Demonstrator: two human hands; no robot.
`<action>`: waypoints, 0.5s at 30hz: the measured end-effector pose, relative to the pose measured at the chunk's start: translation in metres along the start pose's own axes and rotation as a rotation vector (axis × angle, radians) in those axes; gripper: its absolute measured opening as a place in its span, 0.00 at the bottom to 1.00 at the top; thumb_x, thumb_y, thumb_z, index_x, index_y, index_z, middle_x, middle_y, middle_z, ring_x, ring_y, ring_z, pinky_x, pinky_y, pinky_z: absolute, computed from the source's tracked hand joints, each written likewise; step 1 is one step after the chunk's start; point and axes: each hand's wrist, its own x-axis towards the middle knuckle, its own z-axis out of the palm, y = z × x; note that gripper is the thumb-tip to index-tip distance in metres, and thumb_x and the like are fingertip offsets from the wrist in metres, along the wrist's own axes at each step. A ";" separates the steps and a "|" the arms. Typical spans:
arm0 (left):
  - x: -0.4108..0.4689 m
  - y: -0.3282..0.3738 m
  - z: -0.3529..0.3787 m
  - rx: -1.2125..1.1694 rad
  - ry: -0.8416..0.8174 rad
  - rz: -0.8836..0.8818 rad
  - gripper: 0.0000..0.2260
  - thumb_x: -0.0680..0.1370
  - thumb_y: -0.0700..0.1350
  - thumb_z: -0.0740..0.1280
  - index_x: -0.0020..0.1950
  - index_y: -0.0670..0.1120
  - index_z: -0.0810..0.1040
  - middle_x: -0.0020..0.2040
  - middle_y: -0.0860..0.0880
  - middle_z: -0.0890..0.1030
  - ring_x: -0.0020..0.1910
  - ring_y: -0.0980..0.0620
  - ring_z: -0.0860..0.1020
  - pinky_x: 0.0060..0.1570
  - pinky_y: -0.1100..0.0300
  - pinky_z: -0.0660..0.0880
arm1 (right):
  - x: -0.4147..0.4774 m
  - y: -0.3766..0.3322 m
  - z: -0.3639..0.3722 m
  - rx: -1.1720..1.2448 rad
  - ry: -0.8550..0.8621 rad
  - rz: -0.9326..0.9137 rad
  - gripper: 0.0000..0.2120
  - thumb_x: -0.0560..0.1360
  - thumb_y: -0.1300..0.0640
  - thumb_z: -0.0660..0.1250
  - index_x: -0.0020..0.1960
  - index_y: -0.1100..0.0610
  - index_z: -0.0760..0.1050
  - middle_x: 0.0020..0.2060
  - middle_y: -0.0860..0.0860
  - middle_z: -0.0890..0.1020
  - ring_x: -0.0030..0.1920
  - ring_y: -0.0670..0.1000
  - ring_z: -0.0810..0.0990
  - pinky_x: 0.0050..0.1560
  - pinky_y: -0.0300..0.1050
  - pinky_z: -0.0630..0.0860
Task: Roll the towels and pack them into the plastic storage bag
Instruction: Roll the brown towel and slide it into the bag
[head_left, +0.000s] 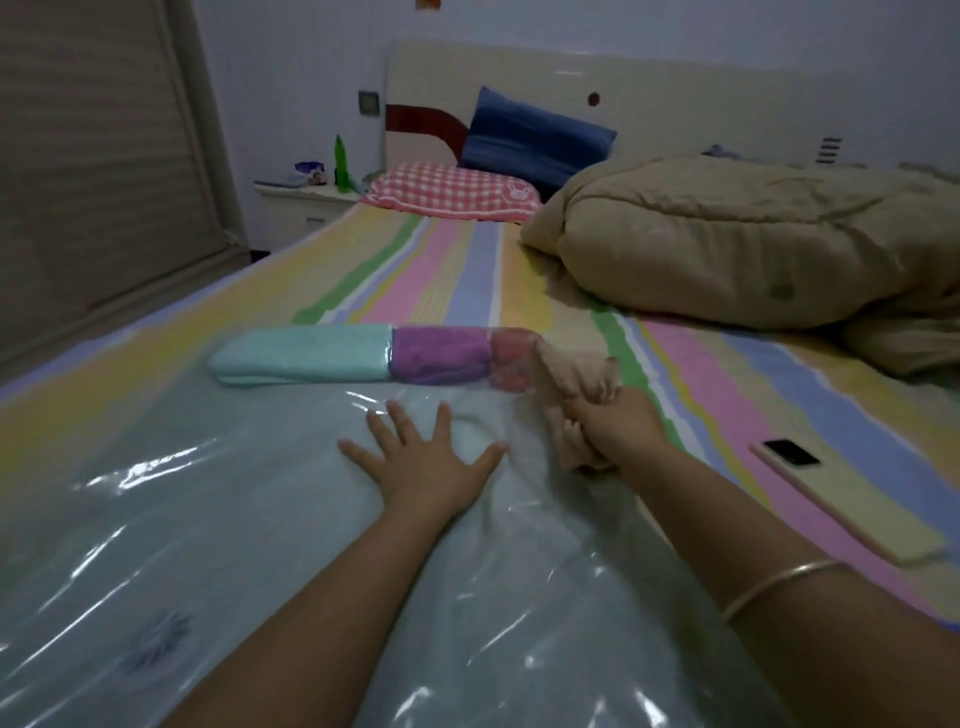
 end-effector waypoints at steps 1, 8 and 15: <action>0.007 0.010 0.003 -0.014 0.004 -0.003 0.46 0.64 0.81 0.41 0.77 0.61 0.46 0.78 0.39 0.42 0.75 0.35 0.37 0.62 0.27 0.33 | 0.001 -0.004 -0.005 -0.108 0.034 -0.048 0.12 0.70 0.49 0.69 0.38 0.58 0.79 0.41 0.61 0.84 0.44 0.62 0.82 0.46 0.57 0.80; -0.008 0.012 -0.004 -0.390 0.261 0.103 0.25 0.77 0.60 0.59 0.71 0.52 0.66 0.74 0.48 0.66 0.74 0.47 0.60 0.73 0.39 0.47 | -0.067 -0.017 -0.019 -0.155 0.060 -0.203 0.09 0.71 0.50 0.67 0.35 0.53 0.77 0.39 0.58 0.83 0.45 0.60 0.81 0.44 0.50 0.76; -0.169 -0.085 -0.061 -0.409 0.091 0.561 0.07 0.73 0.51 0.63 0.48 0.52 0.75 0.47 0.53 0.75 0.48 0.53 0.73 0.48 0.58 0.70 | -0.169 -0.007 -0.044 0.145 -0.167 0.079 0.06 0.73 0.56 0.70 0.38 0.55 0.78 0.38 0.52 0.83 0.39 0.51 0.82 0.42 0.46 0.79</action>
